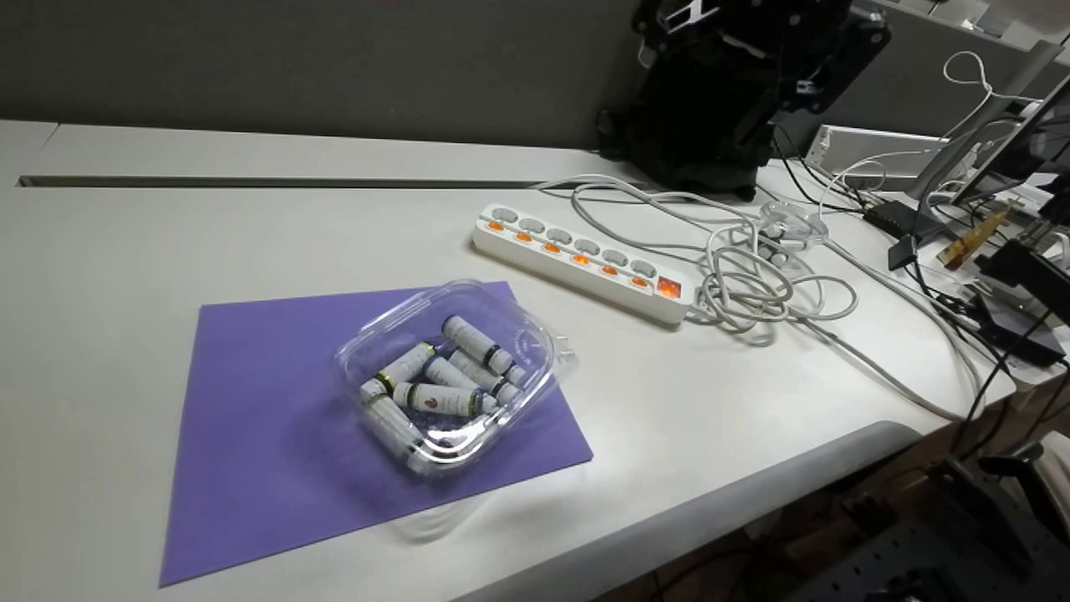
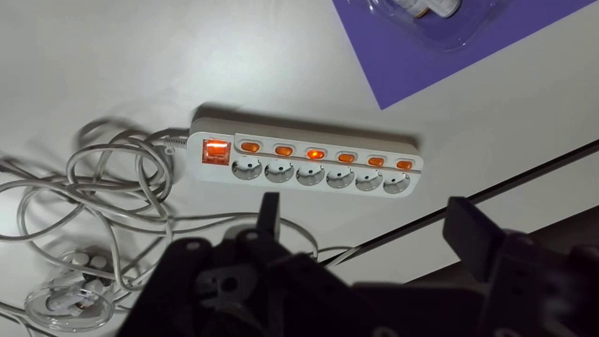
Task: Turn off the fourth switch from the left on the adapter
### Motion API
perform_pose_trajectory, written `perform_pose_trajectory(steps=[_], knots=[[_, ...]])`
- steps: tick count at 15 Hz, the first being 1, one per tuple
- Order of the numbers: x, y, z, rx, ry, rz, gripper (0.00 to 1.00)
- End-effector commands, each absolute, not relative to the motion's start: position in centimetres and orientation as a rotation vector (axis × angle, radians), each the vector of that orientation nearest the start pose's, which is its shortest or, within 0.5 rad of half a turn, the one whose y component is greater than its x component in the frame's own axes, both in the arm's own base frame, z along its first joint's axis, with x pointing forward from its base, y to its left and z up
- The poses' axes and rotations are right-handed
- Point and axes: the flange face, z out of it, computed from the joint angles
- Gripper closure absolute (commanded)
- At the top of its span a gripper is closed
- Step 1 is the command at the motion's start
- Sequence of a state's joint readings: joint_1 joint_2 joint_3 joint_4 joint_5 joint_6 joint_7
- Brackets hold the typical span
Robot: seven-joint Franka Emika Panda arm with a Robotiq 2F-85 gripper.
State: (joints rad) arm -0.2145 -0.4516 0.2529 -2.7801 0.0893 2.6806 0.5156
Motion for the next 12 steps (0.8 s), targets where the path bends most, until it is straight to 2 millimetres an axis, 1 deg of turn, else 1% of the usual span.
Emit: perform_pose_trajectory(steps=[1, 3, 5, 7, 8, 9, 10, 12], knots=[[40.8, -1.4, 35.8, -2.927, 0.853, -0.542, 0.40], [41.5, -2.8, 34.6, -2.921, 0.823, -0.540, 0.55], [42.0, -4.3, 33.0, -2.923, 0.755, -0.519, 0.68], [42.2, -5.5, 31.3, -2.914, 0.684, -0.473, 0.82], [42.1, -6.1, 30.6, -2.900, 0.683, -0.440, 0.88], [41.1, -5.4, 31.4, -2.915, 0.714, -0.466, 0.96], [41.1, -5.7, 30.8, -2.917, 0.702, -0.446, 0.77], [41.1, -5.7, 30.6, -2.924, 0.696, -0.440, 0.92]])
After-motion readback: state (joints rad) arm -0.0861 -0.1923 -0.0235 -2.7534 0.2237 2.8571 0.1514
